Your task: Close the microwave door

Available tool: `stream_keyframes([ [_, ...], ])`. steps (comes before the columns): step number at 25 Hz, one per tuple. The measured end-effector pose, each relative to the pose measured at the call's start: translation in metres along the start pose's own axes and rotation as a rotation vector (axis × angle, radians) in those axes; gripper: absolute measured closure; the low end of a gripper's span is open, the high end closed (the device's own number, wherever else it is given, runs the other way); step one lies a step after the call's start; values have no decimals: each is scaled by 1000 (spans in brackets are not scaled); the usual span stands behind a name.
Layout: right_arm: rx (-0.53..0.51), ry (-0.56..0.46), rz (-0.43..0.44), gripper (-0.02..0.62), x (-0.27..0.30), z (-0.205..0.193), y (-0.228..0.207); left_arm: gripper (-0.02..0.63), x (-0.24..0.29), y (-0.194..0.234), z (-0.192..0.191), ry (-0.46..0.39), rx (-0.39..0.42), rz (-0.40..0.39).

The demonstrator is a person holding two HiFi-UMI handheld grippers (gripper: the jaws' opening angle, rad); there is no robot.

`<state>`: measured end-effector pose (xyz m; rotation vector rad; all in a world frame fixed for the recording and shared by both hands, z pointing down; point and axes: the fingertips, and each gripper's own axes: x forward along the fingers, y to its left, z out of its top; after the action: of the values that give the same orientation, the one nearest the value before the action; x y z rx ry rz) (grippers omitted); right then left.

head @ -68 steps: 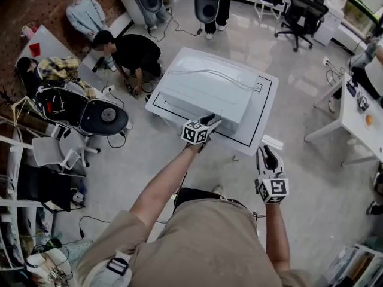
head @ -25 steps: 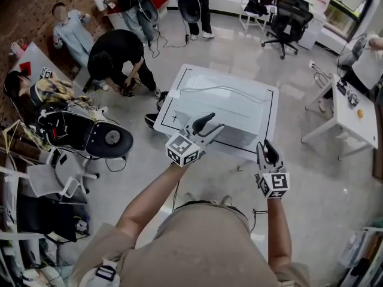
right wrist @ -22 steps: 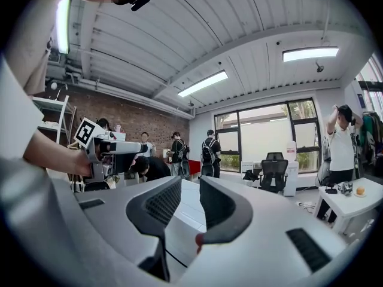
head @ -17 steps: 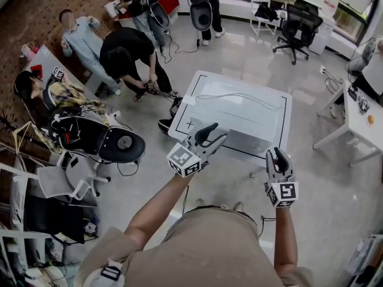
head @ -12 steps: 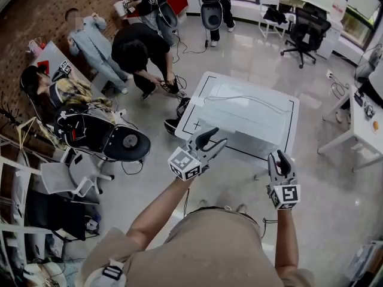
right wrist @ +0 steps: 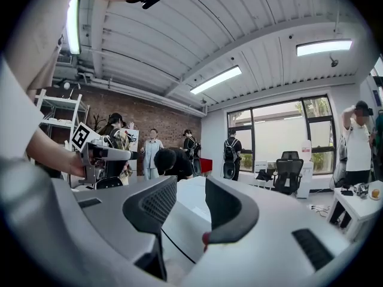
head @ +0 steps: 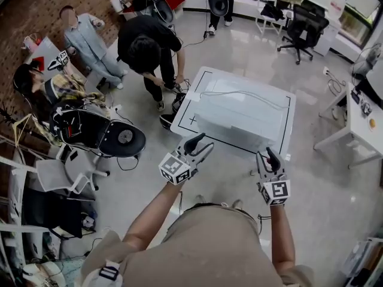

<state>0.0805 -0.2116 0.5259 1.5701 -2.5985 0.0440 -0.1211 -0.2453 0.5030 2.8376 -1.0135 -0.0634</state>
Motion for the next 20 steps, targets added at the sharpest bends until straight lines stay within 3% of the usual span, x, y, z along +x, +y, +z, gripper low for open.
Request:
stream_keyframes([
  [10,38,39,2,460,-4,-26,9,410,-15,5,-50,81,-56,43],
  [20,41,87,-3,460,-8,-57,11,410,-12,2,-79,135,-81,36],
])
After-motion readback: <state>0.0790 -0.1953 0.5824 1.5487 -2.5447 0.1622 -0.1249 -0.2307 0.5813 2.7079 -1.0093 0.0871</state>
